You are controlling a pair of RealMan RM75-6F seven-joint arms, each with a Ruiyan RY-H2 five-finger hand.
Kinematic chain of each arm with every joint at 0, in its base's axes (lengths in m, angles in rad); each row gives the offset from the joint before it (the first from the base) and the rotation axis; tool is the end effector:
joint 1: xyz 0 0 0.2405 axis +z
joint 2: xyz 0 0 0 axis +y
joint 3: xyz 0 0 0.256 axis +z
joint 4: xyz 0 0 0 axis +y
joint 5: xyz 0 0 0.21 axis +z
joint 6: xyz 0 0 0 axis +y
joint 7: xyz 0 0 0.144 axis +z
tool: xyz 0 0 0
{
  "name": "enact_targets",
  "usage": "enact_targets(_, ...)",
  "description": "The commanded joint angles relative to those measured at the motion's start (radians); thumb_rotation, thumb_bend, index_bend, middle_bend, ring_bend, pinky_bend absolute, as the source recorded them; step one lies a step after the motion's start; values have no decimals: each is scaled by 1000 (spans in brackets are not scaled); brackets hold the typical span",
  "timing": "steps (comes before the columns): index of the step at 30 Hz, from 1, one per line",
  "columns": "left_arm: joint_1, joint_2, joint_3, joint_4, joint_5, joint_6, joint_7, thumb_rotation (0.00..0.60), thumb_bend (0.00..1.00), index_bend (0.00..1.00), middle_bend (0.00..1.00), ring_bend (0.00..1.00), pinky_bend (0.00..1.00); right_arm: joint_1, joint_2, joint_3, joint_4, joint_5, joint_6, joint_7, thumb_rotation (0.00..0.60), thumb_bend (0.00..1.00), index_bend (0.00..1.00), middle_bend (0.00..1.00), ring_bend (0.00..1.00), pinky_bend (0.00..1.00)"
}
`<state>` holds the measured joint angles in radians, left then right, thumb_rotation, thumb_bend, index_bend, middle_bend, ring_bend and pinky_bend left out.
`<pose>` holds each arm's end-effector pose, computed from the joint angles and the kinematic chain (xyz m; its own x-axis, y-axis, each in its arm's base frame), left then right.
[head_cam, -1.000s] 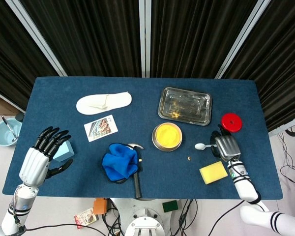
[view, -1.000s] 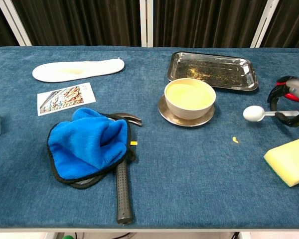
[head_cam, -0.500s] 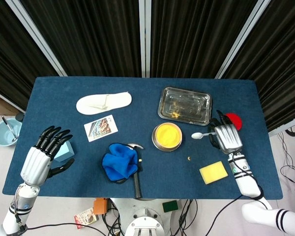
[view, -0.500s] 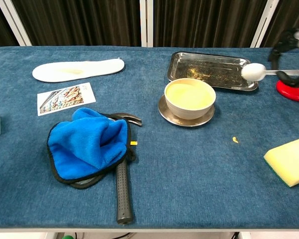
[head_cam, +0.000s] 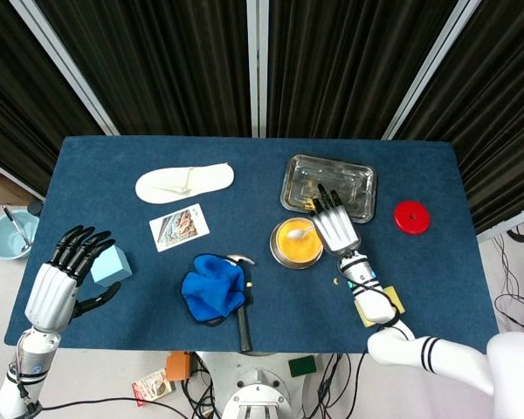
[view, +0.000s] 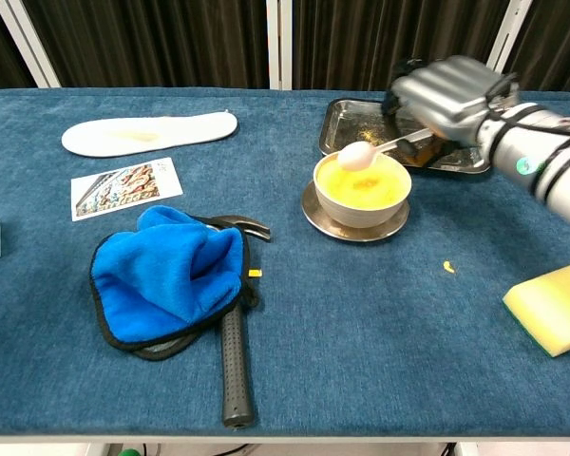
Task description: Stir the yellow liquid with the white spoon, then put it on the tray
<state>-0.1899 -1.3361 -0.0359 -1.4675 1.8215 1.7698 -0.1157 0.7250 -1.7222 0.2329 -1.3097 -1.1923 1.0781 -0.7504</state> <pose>-0.2430 0.1926 0.1220 0.1297 -0.2254 0.9656 0.8701 -0.4410 -0.2198 -0.1356 -0.3525 -0.0357 0.7104 0.0356 0.7029 -0.6449 -0.3670 0.6704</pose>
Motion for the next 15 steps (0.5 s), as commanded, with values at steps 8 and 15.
enact_targets(8, 3, -12, 0, 31, -7, 7, -27, 600, 167, 180, 166, 112, 118, -10, -6, -28, -16, 21, 10, 11, 600, 478, 422, 224, 41, 168)
enact_targets(15, 3, -8, 0, 20, -1, 10, -15, 600, 168, 179, 166, 112, 119, -41, 53, -36, -109, 13, 30, 79, 600, 478, 405, 221, 40, 167)
